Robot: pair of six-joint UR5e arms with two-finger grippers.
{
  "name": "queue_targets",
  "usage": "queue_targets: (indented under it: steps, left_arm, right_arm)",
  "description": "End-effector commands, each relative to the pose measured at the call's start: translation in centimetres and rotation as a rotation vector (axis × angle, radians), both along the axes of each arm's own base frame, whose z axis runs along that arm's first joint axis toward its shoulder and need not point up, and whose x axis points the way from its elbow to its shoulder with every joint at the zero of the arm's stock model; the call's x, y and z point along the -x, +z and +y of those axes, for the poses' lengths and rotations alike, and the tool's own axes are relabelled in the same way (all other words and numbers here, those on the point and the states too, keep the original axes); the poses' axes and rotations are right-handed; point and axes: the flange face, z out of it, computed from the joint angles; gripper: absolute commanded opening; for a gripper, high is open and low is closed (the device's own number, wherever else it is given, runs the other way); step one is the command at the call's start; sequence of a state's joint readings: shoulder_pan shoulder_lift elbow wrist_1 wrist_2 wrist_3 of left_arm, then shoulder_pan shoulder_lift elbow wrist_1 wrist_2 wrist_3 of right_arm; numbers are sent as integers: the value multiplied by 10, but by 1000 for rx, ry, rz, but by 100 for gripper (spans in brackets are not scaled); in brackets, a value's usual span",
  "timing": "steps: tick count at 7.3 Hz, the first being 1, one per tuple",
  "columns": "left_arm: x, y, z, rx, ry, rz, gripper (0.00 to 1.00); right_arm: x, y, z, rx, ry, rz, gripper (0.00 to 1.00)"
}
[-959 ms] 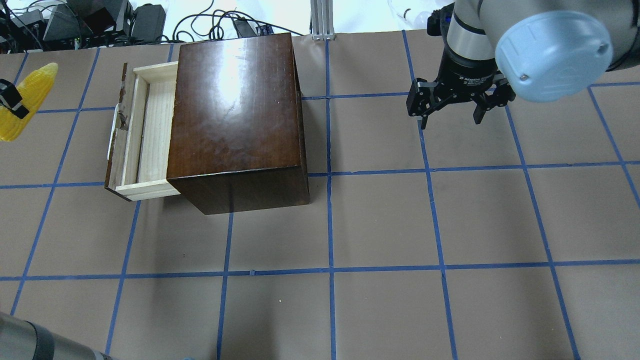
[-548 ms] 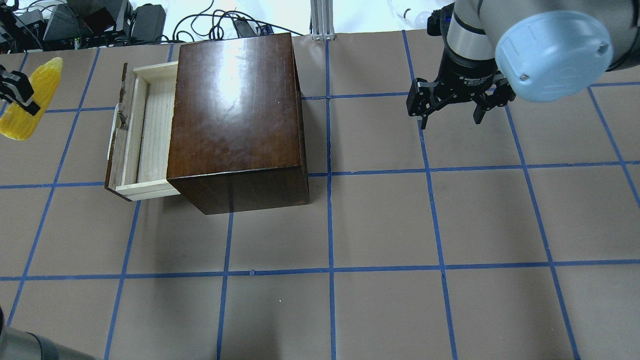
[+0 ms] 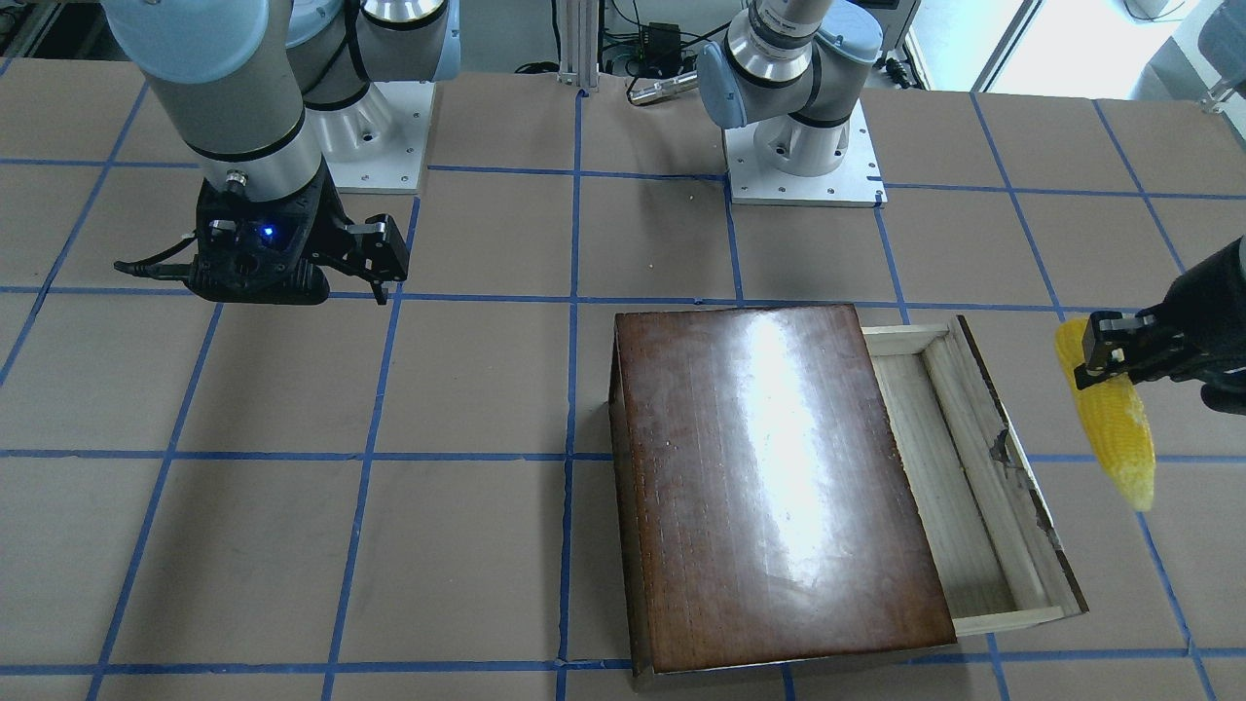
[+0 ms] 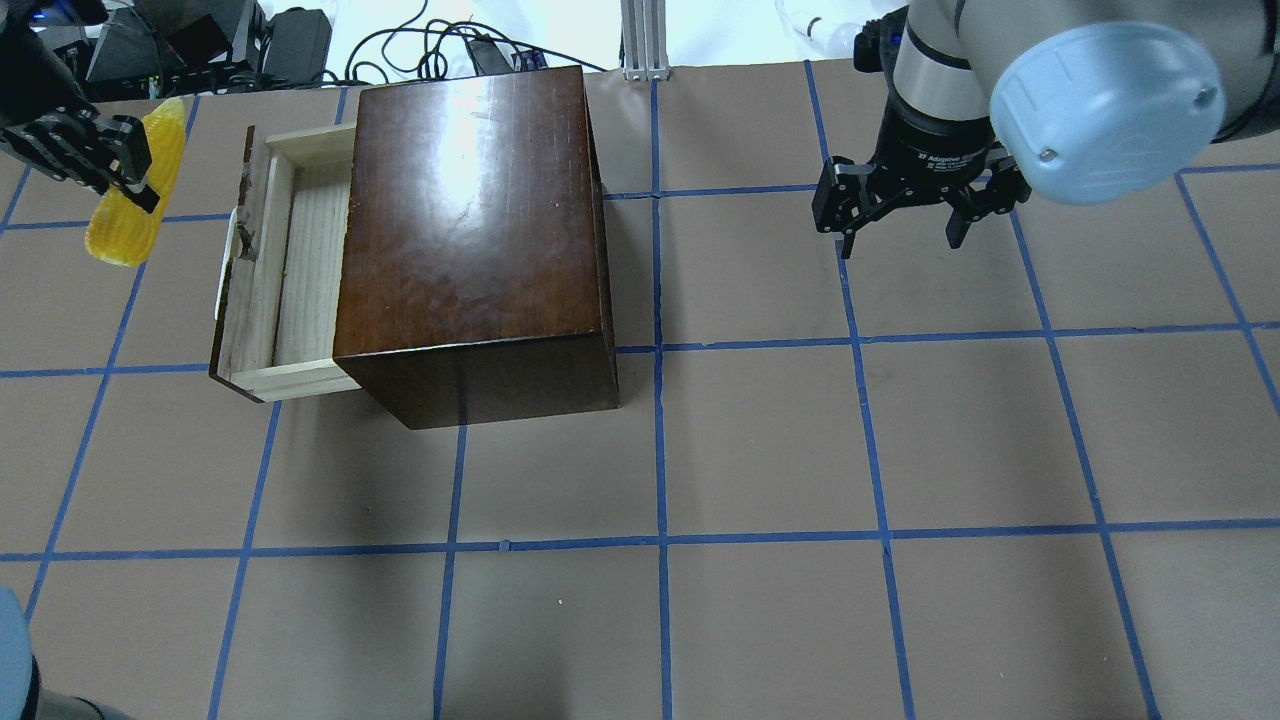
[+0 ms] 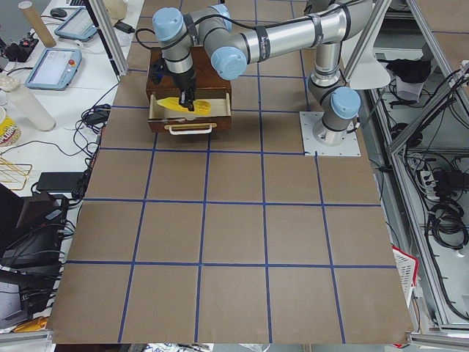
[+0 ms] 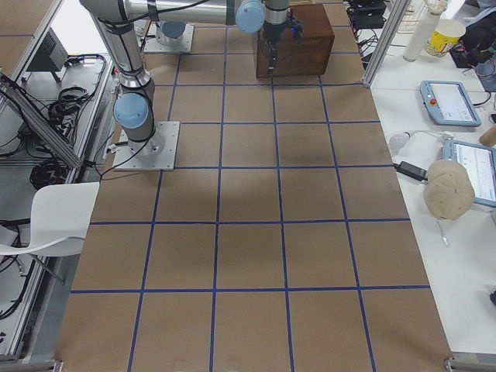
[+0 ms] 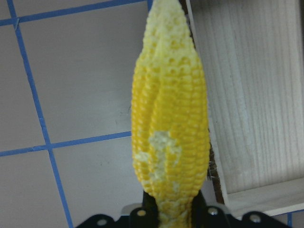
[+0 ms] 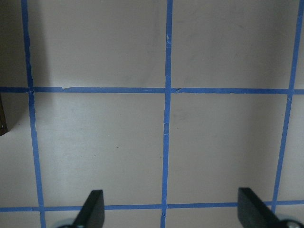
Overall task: Open drawer and put corn inside
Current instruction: 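Lift the corn and carry it with the left gripper over the drawer, then lower the corn into the open drawer and open the left gripper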
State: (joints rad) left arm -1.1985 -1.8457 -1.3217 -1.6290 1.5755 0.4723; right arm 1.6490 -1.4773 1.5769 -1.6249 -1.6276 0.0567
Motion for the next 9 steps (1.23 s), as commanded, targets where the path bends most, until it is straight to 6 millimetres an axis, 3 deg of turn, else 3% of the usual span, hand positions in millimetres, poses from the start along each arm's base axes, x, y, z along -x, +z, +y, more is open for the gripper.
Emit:
queue_targets:
  steps: [1,2,4,6,9]
  left_arm:
    - [40,-15,-8,-23,39,27,0]
    - [47,-33,-9,-52,64,32,0]
    - [47,-51,-10,-68,110,47,0]
    - [47,-84,-19,-79,150,70,0]
    - [51,-105,-21,-93,155,113,0]
  right_arm:
    - [0,0,0,-1,0,0,100]
    - [0,0,0,-1,0,0,100]
    - [0,1,0,1,0,1,100]
    - [0,1,0,1,0,1,100]
    - [0,0,0,0,0,3,100]
